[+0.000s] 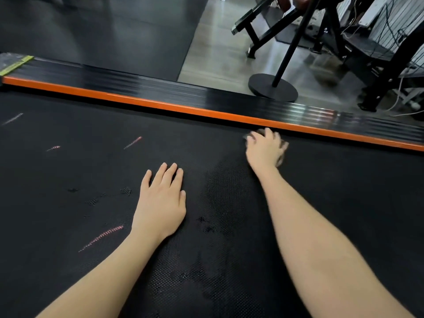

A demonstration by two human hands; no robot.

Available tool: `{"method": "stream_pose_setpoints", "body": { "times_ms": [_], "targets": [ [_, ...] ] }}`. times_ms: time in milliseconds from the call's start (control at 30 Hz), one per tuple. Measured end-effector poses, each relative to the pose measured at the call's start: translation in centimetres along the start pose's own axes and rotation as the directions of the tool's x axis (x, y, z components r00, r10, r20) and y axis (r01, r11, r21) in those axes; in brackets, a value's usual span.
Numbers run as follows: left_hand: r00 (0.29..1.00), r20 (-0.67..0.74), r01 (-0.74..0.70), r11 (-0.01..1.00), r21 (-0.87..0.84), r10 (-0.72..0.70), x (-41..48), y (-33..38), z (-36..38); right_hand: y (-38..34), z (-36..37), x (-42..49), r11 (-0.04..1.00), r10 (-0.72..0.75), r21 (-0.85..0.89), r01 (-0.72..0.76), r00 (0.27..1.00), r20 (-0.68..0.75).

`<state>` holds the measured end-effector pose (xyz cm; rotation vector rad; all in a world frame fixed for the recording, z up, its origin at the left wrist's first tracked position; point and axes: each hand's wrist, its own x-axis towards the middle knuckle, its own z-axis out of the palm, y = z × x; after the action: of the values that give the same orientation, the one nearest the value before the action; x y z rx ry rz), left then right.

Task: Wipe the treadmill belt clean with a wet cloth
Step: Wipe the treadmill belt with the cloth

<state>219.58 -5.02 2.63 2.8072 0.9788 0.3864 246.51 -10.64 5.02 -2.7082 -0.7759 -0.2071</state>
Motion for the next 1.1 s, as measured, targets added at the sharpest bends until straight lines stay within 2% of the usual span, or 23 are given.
{"method": "stream_pose_setpoints", "body": {
  "times_ms": [67, 133, 233, 267, 300, 400, 433, 500, 567, 633, 767, 1000, 1100],
  "targets": [
    [1.0, 0.0, -0.002, 1.0, -0.003, 0.002, 0.1, 0.1, 0.1, -4.9, 0.9, -1.6, 0.968, -0.238, 0.076, 0.238, 0.971, -0.019],
    [1.0, 0.008, -0.006, 1.0, -0.002, 0.006, 0.1, 0.0, 0.1, -9.1, 2.0, -4.0, 0.857, -0.514, 0.071, 0.511, 0.856, 0.049],
    [1.0, 0.016, -0.003, 1.0, -0.007, 0.003, 0.0, -0.1, -0.1, -10.2, 2.1, -3.4, 0.751, -0.659, 0.08, 0.655, 0.739, 0.138],
    [1.0, 0.019, -0.005, 1.0, -0.012, 0.006, 0.0, -0.2, -0.2, -9.1, 1.9, -2.3, 0.738, -0.671, 0.039, 0.674, 0.727, 0.144],
    [1.0, 0.017, -0.007, 1.0, -0.018, 0.007, 0.0, -0.2, -0.2, -7.3, 1.6, -1.0, 0.753, -0.65, -0.013, 0.658, 0.747, 0.139],
    [1.0, 0.007, -0.002, 1.0, -0.023, 0.002, -0.1, -0.1, -0.1, -0.2, 0.9, 2.8, 0.916, -0.392, -0.062, 0.396, 0.918, 0.06],
    [1.0, 0.003, -0.001, 1.0, -0.013, 0.001, -0.1, 0.0, 0.0, 1.3, 0.6, 3.1, 0.949, -0.311, -0.045, 0.313, 0.949, 0.05],
    [1.0, 0.006, 0.003, 1.0, 0.009, -0.003, 0.0, 0.1, 0.1, 1.6, 0.6, 3.2, 0.975, -0.218, -0.026, 0.22, 0.974, 0.054],
    [1.0, 0.011, 0.001, 1.0, 0.018, -0.002, -0.1, 0.2, 0.1, -0.2, 0.7, 2.4, 0.982, -0.188, -0.007, 0.189, 0.98, 0.064],
    [1.0, 0.019, 0.003, 1.0, 0.009, -0.003, -0.1, 0.2, -0.1, -2.1, 0.8, 1.1, 0.96, -0.28, 0.03, 0.278, 0.956, 0.092],
    [0.998, 0.056, 0.023, 1.0, -0.006, -0.022, 0.0, 0.2, -0.4, -1.9, -0.6, -4.3, 0.876, -0.48, 0.137, 0.462, 0.86, 0.173],
    [0.996, 0.085, 0.028, 0.999, 0.024, -0.03, 0.2, 0.4, -1.0, 2.0, -5.3, -21.6, 0.703, -0.704, 0.237, 0.671, 0.705, 0.092],
    [0.99, 0.129, 0.049, 0.998, 0.034, -0.053, -0.2, 0.8, -2.1, 4.1, -7.7, -29.2, 0.596, -0.799, 0.286, 0.75, 0.59, 0.117]
  ]
}}
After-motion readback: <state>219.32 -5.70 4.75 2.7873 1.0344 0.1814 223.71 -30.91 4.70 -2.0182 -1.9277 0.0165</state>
